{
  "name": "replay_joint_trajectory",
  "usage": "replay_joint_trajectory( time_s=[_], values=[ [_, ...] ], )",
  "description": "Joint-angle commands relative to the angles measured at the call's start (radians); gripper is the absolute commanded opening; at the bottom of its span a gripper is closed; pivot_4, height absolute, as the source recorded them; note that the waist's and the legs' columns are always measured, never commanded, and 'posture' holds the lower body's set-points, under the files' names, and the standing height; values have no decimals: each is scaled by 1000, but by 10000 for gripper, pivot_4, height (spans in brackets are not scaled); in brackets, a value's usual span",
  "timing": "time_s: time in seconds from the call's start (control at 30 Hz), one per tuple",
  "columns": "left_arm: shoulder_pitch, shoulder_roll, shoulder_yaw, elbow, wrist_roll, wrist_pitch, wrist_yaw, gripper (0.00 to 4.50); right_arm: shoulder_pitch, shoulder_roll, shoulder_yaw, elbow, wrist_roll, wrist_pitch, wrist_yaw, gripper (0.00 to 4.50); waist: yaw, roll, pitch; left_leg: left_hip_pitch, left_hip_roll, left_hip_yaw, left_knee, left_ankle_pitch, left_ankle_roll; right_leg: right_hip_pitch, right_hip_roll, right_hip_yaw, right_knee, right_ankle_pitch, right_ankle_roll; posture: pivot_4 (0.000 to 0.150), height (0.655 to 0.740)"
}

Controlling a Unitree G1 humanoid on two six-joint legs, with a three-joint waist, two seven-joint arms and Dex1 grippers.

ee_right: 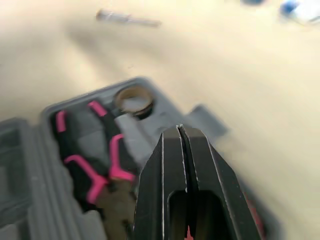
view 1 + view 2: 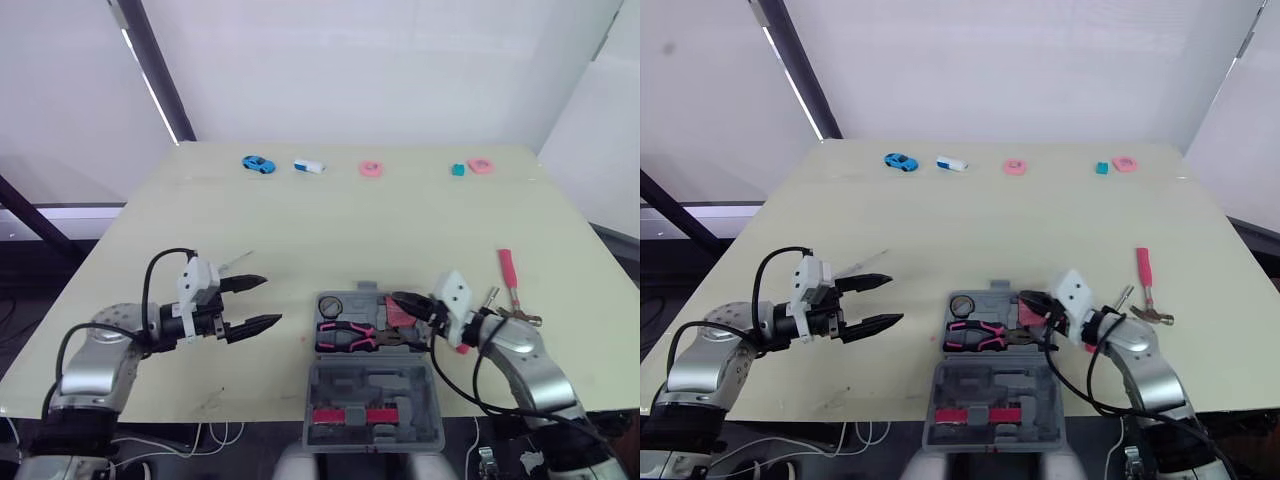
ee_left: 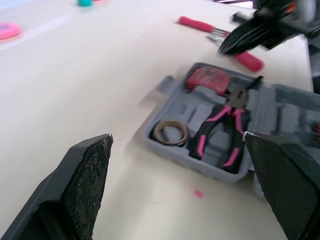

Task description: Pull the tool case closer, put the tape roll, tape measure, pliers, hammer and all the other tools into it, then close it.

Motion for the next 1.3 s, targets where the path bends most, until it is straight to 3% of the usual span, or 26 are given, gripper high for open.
replay_joint_trajectory(
  time_s=[0.03,0.27,0.37,0.47,0.53,0.63,0.97,1.3],
  values=[
    [38,-34,59,-67,-12,20,93,45000,94,-13,-163,-82,128,-54,-15,184,0,-1,1,0,0,0,0,0,0,0,0,0,0,0,0,1500,7400],
    [152,-80,172,-64,-8,13,209,45000,296,-121,-404,-100,221,-51,-18,184,-3,0,2,2,0,0,0,0,0,1,0,0,0,-1,-1,1500,7400],
    [201,-78,223,-45,-11,-12,210,45000,375,-164,-516,-72,297,-63,35,5676,-2,-1,2,3,0,1,0,0,0,2,0,1,0,-2,-3,1500,7400],
    [262,-79,317,21,3,-71,241,45000,518,-202,-651,29,326,-114,121,21400,1,-1,2,3,0,0,-1,0,0,3,-1,0,-1,-4,0,1500,7400],
    [299,-78,361,52,16,-104,259,45000,573,-214,-698,77,329,-149,151,28186,2,-1,2,3,0,0,-1,0,0,3,-1,-1,-3,-4,0,1500,7400],
    [350,-77,409,80,18,-133,262,45000,619,-209,-751,116,366,-166,179,44337,-3,-1,2,3,0,-1,-3,0,0,3,-4,-1,-6,-4,1,1500,7400],
    [371,-97,503,159,-6,-148,302,45000,723,-164,-814,181,443,-178,252,44337,3,-1,2,4,1,-1,-6,0,-1,3,-15,-1,-10,-4,2,1500,7400],
    [377,-86,415,121,0,-136,187,45000,691,-195,-756,166,423,-173,294,44337,-1,-1,1,4,0,-1,-7,0,0,3,-15,-1,-10,-3,1,1500,7400]
  ],
)
